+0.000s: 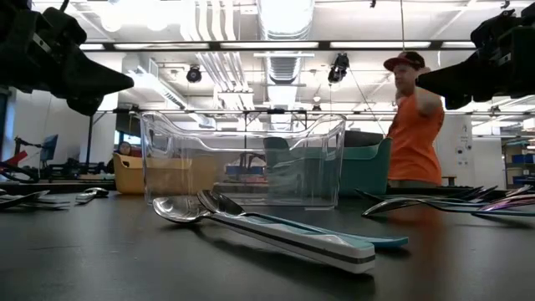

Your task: Sort silverware by color (type)

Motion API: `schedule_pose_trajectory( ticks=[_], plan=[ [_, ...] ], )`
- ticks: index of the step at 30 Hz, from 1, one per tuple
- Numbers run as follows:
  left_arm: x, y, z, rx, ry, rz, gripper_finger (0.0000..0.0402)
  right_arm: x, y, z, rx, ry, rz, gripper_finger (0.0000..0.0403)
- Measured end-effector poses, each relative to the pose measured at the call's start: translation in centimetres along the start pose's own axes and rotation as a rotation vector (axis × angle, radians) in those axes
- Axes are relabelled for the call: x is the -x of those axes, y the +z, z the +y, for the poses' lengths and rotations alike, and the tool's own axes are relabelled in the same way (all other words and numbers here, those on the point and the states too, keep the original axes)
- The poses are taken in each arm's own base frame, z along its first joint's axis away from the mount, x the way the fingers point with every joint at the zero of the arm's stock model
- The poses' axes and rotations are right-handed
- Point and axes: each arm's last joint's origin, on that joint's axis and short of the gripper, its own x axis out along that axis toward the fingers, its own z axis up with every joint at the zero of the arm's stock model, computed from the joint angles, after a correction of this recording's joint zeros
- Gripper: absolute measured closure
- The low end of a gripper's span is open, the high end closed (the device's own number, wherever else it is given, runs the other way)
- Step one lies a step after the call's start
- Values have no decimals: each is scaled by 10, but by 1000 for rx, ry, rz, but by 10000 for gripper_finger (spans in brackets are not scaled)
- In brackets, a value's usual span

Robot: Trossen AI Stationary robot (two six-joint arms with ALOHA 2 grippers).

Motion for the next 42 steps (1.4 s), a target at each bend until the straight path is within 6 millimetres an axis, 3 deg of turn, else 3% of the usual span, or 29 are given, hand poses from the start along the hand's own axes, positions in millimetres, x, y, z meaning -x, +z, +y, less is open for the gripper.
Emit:
schedule_pose_trajectory(
  ticks=[36, 42],
  plan=[
    [0, 0, 0, 0, 0, 0, 401, 0, 0, 0, -5, -3, -2, 351],
    [0, 0, 0, 0, 0, 0, 401, 0, 9, -1, -239, -20, -92, 351]
  ],
)
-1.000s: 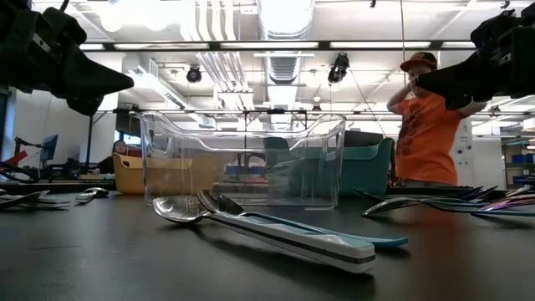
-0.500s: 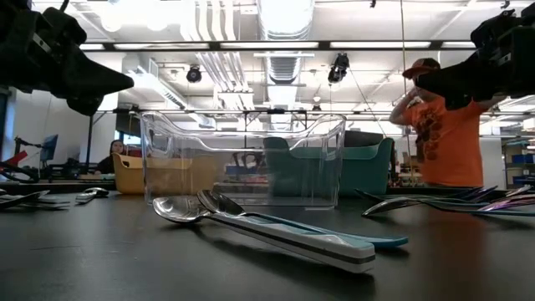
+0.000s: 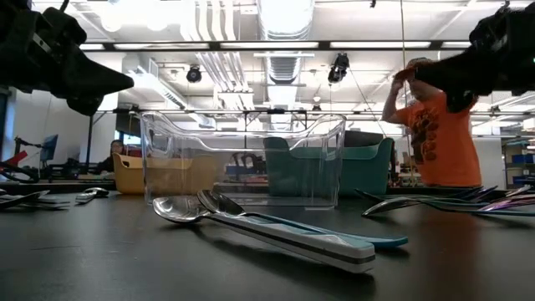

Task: Sort silverware by color (type)
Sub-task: Put the blue patterned spoon into the green bin

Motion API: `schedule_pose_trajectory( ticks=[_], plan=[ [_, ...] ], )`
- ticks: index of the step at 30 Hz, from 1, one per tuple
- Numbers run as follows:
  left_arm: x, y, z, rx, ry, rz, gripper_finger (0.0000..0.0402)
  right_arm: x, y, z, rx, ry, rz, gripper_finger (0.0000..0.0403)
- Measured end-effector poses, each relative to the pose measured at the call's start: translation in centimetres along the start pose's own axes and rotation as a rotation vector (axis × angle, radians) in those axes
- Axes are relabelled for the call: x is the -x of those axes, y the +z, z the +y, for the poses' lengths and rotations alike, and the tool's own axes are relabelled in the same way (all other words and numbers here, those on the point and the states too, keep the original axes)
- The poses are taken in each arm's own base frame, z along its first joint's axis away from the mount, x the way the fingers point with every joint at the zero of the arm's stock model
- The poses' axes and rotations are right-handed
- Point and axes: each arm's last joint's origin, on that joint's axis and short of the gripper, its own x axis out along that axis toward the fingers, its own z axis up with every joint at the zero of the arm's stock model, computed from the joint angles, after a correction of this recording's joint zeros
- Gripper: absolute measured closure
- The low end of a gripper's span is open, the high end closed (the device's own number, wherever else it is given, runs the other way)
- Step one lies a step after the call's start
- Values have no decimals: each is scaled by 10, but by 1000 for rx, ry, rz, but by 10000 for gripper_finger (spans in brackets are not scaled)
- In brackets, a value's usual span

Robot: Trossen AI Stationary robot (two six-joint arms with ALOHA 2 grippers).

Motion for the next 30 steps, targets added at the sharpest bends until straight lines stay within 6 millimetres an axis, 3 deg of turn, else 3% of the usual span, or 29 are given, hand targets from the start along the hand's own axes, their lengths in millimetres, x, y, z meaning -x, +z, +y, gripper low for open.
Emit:
schedule_pose_trajectory(
  ticks=[6, 24, 30],
  plan=[
    [0, 0, 0, 0, 0, 0, 401, -1, -1, 0, -344, 1, 11, 351],
    [0, 0, 0, 0, 0, 0, 401, -6, 10, 3, -311, 23, -53, 351],
    [0, 0, 0, 2, 9, -5, 401, -14, 32, 8, -277, 7, -47, 351]
  ],
)
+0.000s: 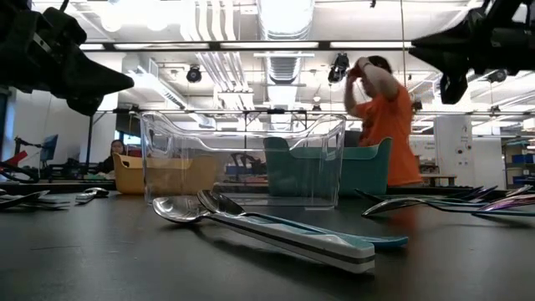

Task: Sort silverware by color (type)
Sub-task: Put the blue patterned spoon into the green bin

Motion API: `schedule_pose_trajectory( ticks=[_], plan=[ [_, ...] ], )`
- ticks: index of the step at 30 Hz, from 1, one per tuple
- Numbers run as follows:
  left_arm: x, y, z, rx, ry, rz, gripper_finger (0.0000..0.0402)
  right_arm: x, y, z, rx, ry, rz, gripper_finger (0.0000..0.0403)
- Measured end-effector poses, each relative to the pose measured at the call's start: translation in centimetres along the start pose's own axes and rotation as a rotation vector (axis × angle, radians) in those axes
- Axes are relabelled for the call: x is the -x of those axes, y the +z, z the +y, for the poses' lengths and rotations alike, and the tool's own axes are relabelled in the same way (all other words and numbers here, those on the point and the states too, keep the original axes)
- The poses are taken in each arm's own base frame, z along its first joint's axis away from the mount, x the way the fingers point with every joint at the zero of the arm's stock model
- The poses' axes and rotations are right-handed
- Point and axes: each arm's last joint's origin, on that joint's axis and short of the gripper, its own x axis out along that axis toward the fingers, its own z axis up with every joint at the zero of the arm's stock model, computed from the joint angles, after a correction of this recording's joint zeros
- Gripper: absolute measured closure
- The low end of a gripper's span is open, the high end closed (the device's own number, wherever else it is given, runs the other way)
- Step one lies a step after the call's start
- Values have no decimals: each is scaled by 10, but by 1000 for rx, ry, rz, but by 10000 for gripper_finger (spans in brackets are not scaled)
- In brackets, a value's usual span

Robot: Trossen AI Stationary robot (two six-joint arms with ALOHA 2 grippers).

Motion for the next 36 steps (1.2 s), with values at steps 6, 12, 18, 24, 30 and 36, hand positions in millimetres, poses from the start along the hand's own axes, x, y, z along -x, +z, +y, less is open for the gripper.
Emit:
schedule_pose_trajectory(
  ticks=[6, 12, 18, 24, 30, 36],
  plan=[
    [2, 20, -2, 238, -31, -186, 401, -21, 17, 13, 73, -33, 75, 351],
    [8, 44, -3, 205, -93, -419, 401, -39, 30, 22, 108, -102, 233, 351],
    [9, 54, -4, 236, -96, -524, 401, -52, 38, 29, 115, -149, 335, 351],
    [8, 61, -5, 178, -30, -603, 401, -67, 39, 33, 126, -165, 404, 351],
    [2, 87, -12, 37, 11, -590, 401, -83, 35, 40, 134, -177, 498, 351],
    [-12, 122, -25, -183, 51, -394, 401, -97, 31, 50, 73, -220, 614, 351]
  ],
)
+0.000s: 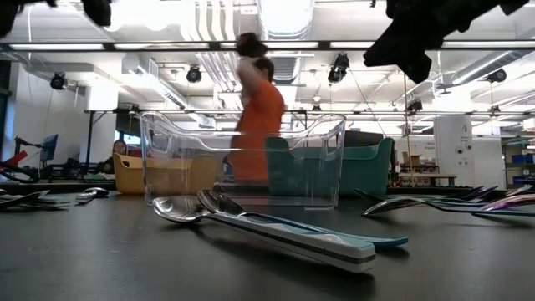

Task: Sort silverware by color (type)
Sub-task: Put the blue patterned spoon into the green bin

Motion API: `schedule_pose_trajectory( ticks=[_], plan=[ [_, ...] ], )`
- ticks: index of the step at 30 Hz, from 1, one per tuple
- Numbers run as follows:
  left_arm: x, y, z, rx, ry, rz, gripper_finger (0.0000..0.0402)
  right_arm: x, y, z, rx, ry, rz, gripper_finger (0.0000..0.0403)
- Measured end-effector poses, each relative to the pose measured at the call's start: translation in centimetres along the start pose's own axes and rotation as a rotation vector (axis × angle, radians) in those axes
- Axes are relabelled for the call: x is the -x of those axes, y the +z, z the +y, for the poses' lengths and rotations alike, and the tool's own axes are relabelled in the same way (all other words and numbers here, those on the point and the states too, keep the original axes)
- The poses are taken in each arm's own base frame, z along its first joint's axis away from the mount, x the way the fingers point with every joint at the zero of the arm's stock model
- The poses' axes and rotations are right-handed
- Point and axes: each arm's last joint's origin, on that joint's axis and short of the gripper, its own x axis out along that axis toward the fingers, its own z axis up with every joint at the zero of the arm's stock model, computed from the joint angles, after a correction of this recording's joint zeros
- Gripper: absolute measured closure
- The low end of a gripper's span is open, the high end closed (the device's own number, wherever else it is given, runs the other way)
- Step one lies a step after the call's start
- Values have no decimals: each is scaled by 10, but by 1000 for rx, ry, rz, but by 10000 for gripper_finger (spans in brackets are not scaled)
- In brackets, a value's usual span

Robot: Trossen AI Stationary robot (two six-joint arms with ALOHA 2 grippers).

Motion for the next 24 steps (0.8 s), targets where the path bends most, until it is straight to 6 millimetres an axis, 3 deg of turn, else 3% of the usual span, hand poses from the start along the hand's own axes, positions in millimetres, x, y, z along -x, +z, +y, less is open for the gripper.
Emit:
schedule_pose_trajectory(
  ticks=[5, 11, 17, 24],
  plan=[
    [-18, 24, 0, -193, 70, 227, 401, -8, 2, 6, -96, -70, 130, 351],
    [-32, 43, -1, -331, 58, 325, 401, -12, -1, 6, -244, -223, 362, 351],
    [-37, 38, -5, -413, 35, 369, 401, -15, -9, 11, -410, -334, 626, 351],
    [-34, 14, -10, -382, 28, 421, 401, -23, -27, 20, -566, -384, 908, 351]
  ],
)
